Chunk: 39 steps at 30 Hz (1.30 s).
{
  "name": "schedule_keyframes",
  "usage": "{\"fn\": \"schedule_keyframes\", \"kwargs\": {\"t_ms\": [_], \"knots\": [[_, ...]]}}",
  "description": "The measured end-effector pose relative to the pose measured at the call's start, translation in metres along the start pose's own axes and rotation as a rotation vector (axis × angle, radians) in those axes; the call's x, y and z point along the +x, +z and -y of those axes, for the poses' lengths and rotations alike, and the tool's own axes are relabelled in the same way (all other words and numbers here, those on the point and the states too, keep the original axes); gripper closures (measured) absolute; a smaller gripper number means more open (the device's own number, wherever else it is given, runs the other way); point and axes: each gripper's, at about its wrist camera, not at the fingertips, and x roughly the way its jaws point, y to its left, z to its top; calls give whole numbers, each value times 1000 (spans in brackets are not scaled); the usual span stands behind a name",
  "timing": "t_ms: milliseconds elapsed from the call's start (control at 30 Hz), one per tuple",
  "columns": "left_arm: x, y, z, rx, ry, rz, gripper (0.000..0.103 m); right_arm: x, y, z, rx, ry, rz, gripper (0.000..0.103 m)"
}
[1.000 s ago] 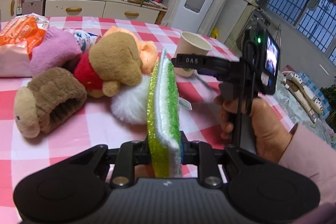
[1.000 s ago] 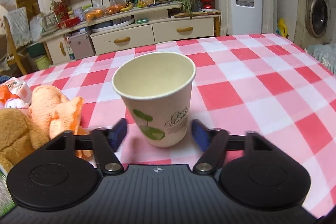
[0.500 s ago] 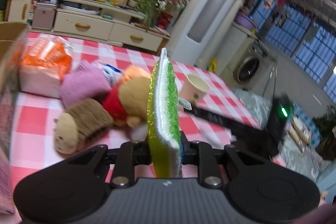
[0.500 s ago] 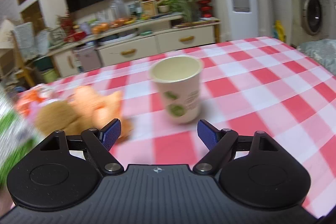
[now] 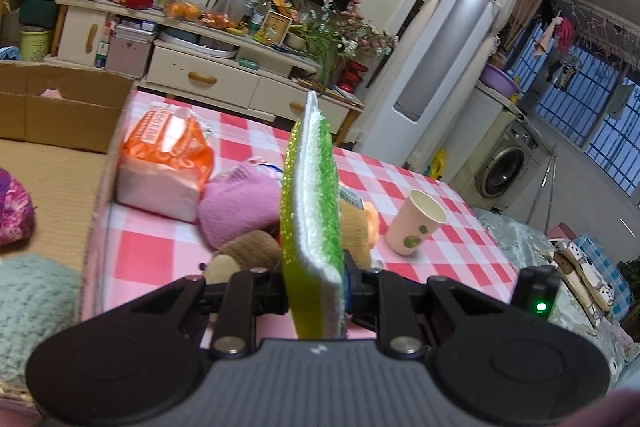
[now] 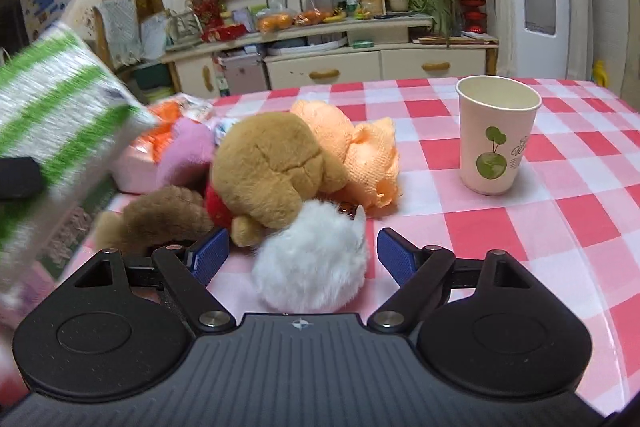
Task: Organize soft objects
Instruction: 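Grasp white fluffy ball with right tool while left tool holds the striped cloth, then carry cloth into box and open left tool while right tool drops white ball there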
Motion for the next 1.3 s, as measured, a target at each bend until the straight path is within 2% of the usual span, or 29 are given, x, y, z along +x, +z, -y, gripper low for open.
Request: {"fn": "schedule_keyframes", "kwargs": {"t_ms": [67, 100, 167, 200, 333, 500, 733, 1300], "knots": [[-1, -1, -3, -10, 5, 1, 83, 12, 0, 0, 0, -19, -9, 3], [-2, 0, -5, -11, 6, 3, 83, 17, -1, 0, 7, -21, -16, 9], [-6, 3, -11, -12, 5, 6, 83, 22, -3, -3, 6, -36, -23, 27], [-7, 3, -11, -14, 4, 8, 83, 25, -2, -4, -3, -50, -29, 39], [-11, 4, -15, -17, 2, 10, 83, 19, -1, -9, -1, -80, -28, 45], [-15, 4, -14, -21, -2, 21, 83, -4, 5, -8, 33, -94, 7, 46], [-21, 4, -13, -19, -10, 32, 83, -42, 21, -14, 78, -68, 66, 46], [-40, 16, -13, 0, 0, 101, 83, -93, 73, -48, 149, 69, 157, 46]]}}
